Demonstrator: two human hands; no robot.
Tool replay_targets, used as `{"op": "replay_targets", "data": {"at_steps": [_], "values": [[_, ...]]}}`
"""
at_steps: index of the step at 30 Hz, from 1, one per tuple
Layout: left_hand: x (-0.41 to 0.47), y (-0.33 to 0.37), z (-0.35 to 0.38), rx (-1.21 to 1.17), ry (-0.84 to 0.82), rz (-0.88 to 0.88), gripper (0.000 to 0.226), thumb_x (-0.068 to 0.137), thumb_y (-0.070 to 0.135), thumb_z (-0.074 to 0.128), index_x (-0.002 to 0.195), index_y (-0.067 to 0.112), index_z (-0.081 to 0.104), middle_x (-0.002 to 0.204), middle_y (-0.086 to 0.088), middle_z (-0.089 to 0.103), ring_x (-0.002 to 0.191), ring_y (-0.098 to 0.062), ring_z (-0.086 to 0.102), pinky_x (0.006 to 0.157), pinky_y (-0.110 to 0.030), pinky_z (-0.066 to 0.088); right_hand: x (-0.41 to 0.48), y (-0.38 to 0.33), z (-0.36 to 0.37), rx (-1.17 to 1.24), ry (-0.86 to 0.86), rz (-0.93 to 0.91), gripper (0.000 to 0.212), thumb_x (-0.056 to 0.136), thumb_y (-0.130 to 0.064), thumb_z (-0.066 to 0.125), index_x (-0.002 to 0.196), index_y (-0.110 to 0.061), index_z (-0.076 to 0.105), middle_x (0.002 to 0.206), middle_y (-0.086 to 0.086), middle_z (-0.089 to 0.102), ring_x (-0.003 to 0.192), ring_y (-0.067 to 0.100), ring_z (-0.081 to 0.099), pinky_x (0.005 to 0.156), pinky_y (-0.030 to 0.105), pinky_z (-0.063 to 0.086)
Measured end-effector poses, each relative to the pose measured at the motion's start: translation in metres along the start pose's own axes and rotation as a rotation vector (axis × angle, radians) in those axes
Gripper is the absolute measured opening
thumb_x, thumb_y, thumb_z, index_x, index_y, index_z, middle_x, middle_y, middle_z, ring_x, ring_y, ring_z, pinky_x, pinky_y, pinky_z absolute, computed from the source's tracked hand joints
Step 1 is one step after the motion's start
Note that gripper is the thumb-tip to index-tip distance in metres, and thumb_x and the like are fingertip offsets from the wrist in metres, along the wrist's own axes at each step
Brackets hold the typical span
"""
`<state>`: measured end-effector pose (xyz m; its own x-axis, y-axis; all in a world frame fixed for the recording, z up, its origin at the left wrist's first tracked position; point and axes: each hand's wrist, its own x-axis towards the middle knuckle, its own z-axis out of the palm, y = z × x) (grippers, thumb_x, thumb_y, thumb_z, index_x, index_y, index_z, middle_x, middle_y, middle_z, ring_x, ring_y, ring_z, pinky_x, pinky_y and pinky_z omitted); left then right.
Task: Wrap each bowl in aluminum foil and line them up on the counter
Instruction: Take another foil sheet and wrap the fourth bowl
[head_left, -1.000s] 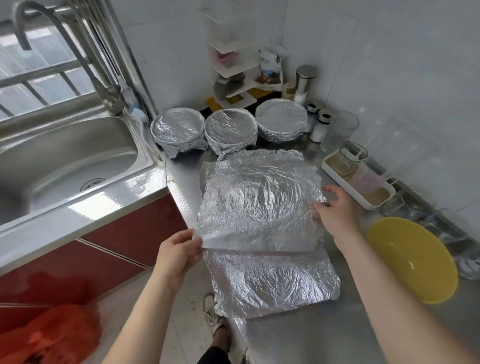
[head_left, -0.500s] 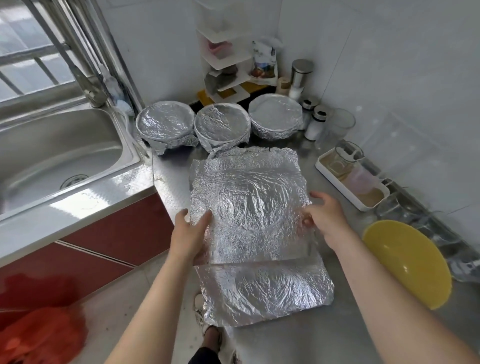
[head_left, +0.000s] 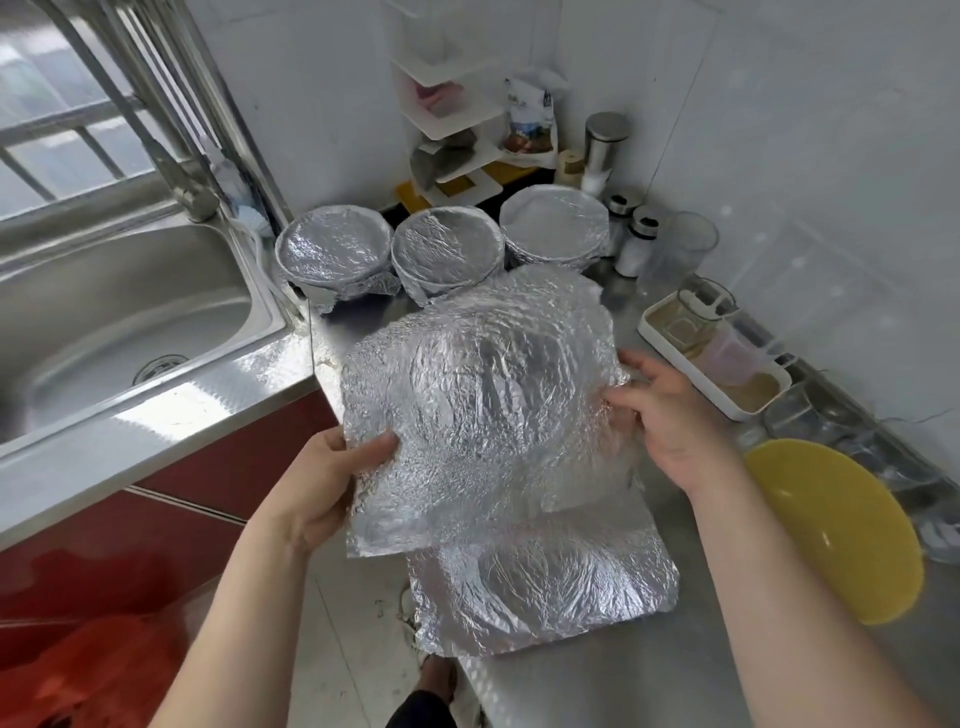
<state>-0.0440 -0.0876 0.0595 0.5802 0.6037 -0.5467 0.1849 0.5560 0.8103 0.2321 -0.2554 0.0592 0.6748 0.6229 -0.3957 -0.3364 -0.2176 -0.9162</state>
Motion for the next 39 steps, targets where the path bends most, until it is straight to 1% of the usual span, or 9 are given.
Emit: {"op": "replay_targets", "data": {"at_steps": [6, 14, 17, 20, 23, 26, 30, 34, 39], "values": [[0.014, -0.036, 0.000, 0.142, 0.205, -0.119, 0.025, 0.073, 0.004, 0.078, 0.095, -0.004, 0.069, 0.090, -0.018, 0.073, 0.086, -0.030, 0.064, 0.084, -0.044, 0.048, 0.002, 0.031, 0.016, -0.478, 0.271, -0.053, 0.049, 0.081, -0.008, 0.074, 0.125, -0.021, 0.055, 0.107, 0.002, 0.064, 0.081, 0.016, 0.065, 0.057, 0.020, 0.046], [0.026, -0.037, 0.003, 0.030, 0.232, -0.074, 0.015, 0.079, 0.000, 0.074, 0.093, 0.003, 0.073, 0.094, -0.018, 0.074, 0.092, -0.031, 0.064, 0.088, -0.046, 0.045, 0.004, 0.041, 0.007, -0.497, 0.411, -0.077, 0.039, 0.086, -0.010, 0.068, 0.123, -0.018, 0.059, 0.088, -0.005, 0.064, 0.069, 0.005, 0.058, 0.054, 0.019, 0.041], [0.028, -0.037, 0.006, 0.111, 0.256, -0.055, 0.021, 0.078, 0.000, 0.076, 0.096, 0.008, 0.071, 0.092, -0.012, 0.075, 0.090, -0.028, 0.068, 0.088, -0.044, 0.049, 0.003, 0.045, 0.003, -0.454, 0.444, -0.020, 0.043, 0.085, -0.012, 0.070, 0.125, -0.017, 0.057, 0.096, -0.002, 0.065, 0.068, 0.002, 0.055, 0.051, 0.018, 0.039], [0.027, -0.039, 0.011, 0.314, 0.371, 0.020, 0.051, 0.078, 0.011, 0.080, 0.124, 0.017, 0.058, 0.108, -0.008, 0.068, 0.082, -0.020, 0.065, 0.081, -0.042, 0.054, -0.001, 0.043, 0.005, -0.572, 0.468, 0.007, 0.046, 0.089, -0.019, 0.064, 0.133, -0.017, 0.051, 0.119, 0.007, 0.065, 0.087, 0.016, 0.062, 0.069, 0.030, 0.049], [0.019, -0.033, 0.028, 0.778, 0.538, 0.428, 0.071, 0.084, 0.023, 0.076, 0.145, 0.022, 0.040, 0.142, -0.002, 0.048, 0.126, -0.020, 0.047, 0.108, -0.045, 0.039, -0.007, 0.038, 0.010, -1.120, 0.432, -0.294, 0.055, 0.095, -0.032, 0.049, 0.145, -0.018, 0.033, 0.146, 0.009, 0.043, 0.132, 0.030, 0.040, 0.101, 0.050, 0.037], [0.016, -0.041, 0.068, 1.315, 0.204, 0.748, 0.055, 0.099, 0.044, 0.046, 0.150, 0.027, 0.032, 0.159, 0.001, 0.021, 0.148, -0.020, 0.014, 0.120, -0.044, 0.016, -0.020, 0.037, 0.036, -1.357, 0.192, -0.589, 0.053, 0.098, -0.039, 0.034, 0.148, -0.023, 0.030, 0.155, 0.007, 0.029, 0.144, 0.027, 0.024, 0.106, 0.053, 0.032], [0.026, -0.070, 0.083, 1.696, -0.082, 0.654, 0.066, 0.095, 0.064, 0.002, 0.153, 0.033, -0.005, 0.162, 0.003, -0.011, 0.148, -0.020, -0.016, 0.121, -0.047, -0.002, -0.032, 0.063, 0.047, -1.485, -0.120, -0.517, 0.059, 0.097, -0.048, 0.007, 0.153, -0.029, 0.006, 0.161, -0.006, -0.005, 0.146, 0.012, -0.013, 0.120, 0.045, 0.002], [0.031, -0.086, 0.066, 1.718, -0.084, 0.745, 0.061, 0.100, 0.062, 0.010, 0.154, 0.036, -0.003, 0.163, 0.003, -0.006, 0.149, -0.018, -0.014, 0.117, -0.043, -0.013, -0.033, 0.079, 0.029, -1.537, -0.178, -0.436, 0.062, 0.097, -0.058, 0.004, 0.149, -0.031, -0.017, 0.156, -0.011, -0.023, 0.140, 0.007, -0.031, 0.114, 0.034, -0.019], [0.036, -0.087, 0.060, 1.628, -0.093, 0.885, 0.055, 0.102, 0.057, 0.023, 0.151, 0.033, 0.028, 0.161, -0.001, 0.022, 0.150, -0.022, 0.013, 0.120, -0.048, 0.010, -0.037, 0.083, 0.024, -1.527, -0.183, -0.478, 0.066, 0.092, -0.064, -0.004, 0.150, -0.033, -0.015, 0.156, -0.011, -0.024, 0.141, 0.006, -0.030, 0.115, 0.037, -0.018]]}}
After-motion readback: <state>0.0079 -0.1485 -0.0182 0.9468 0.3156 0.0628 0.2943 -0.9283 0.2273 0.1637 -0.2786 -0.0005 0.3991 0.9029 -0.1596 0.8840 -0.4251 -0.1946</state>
